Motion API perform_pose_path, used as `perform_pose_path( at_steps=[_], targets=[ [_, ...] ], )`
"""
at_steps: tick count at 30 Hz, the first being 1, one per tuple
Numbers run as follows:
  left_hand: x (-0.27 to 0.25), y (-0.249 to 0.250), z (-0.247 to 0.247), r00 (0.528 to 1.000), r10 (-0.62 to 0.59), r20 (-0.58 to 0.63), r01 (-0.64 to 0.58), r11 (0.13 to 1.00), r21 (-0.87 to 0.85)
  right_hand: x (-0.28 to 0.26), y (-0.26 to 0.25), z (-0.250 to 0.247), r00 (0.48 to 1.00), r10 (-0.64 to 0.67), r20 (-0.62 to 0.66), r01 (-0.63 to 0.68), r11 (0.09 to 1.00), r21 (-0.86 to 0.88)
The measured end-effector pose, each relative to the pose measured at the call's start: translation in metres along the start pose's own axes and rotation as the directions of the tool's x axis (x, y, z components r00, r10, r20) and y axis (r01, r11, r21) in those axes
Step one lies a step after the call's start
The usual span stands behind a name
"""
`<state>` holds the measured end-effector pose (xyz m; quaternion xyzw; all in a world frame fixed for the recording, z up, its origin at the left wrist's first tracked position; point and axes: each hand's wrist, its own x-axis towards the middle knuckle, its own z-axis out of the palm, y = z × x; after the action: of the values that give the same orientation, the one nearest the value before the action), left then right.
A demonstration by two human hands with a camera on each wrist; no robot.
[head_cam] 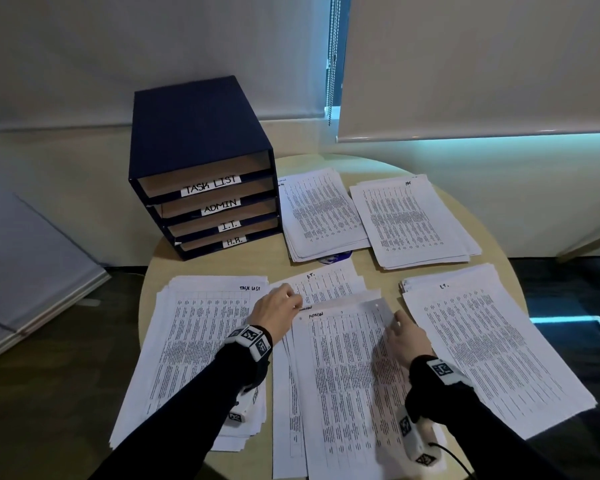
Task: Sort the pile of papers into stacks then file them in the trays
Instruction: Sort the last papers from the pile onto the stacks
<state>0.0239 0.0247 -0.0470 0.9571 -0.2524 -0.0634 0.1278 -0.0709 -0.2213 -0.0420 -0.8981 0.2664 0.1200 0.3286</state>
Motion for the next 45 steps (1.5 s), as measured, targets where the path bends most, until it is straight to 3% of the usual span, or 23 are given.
perform_pose_path(
  at_steps=[3,7,10,13,17,22,26,29,32,34,36,41,45],
  targets=[
    [0.004,0.001,0.0,1.0,0.022,0.014,-0.022,1.0,-0.01,0.004,0.003,-0.001,0.999,-0.004,-0.036,0.005,1.0,0.026],
    [0.006,0.004,-0.006,0.993,-0.06,0.098,0.076,0.984,-0.162,0.008,0.007,-0.003,1.0,-0.013,-0.011,0.013,1.0,-0.001],
    [0.004,0.002,-0.005,0.977,-0.155,0.148,0.201,0.901,-0.385,0.013,0.01,0.0,1.0,-0.006,0.008,0.006,1.0,-0.011],
    [0.001,0.0,-0.004,0.936,-0.209,0.283,0.336,0.771,-0.542,0.019,0.014,0.007,0.999,-0.028,-0.017,0.027,0.999,-0.04],
    [-0.003,-0.005,-0.001,0.877,-0.2,0.437,0.42,0.76,-0.497,0.024,0.02,0.015,0.999,-0.01,0.032,0.011,1.0,-0.016],
    [-0.006,-0.005,0.003,0.893,-0.179,0.413,0.395,0.751,-0.529,0.026,0.021,0.019,1.0,0.001,-0.018,0.0,0.996,0.084],
    [-0.009,-0.004,0.006,0.883,-0.133,0.451,0.379,0.769,-0.516,0.031,0.024,0.012,0.999,0.024,0.034,-0.03,0.979,0.199],
    [-0.011,-0.004,0.007,0.852,-0.1,0.514,0.383,0.788,-0.482,0.022,0.021,0.004,0.993,-0.045,0.109,0.004,0.939,0.344],
    [-0.01,-0.003,0.008,0.88,-0.226,0.418,0.437,0.728,-0.528,0.016,0.024,0.001,0.984,-0.165,0.074,0.128,0.927,0.353],
    [-0.009,-0.004,0.011,0.867,-0.348,0.357,0.496,0.668,-0.554,0.016,0.024,0.002,0.982,-0.179,0.062,0.147,0.927,0.344],
    [-0.009,-0.007,0.015,0.867,-0.374,0.329,0.496,0.714,-0.494,0.017,0.025,0.004,0.982,-0.183,0.045,0.158,0.928,0.338],
    [-0.005,-0.003,0.013,0.933,-0.297,0.202,0.352,0.871,-0.342,0.019,0.027,0.007,0.984,-0.166,0.062,0.141,0.944,0.299],
    [-0.009,-0.001,0.01,0.991,-0.097,0.098,0.121,0.952,-0.283,0.02,0.028,0.012,0.993,-0.117,0.015,0.113,0.982,0.148]
  ],
)
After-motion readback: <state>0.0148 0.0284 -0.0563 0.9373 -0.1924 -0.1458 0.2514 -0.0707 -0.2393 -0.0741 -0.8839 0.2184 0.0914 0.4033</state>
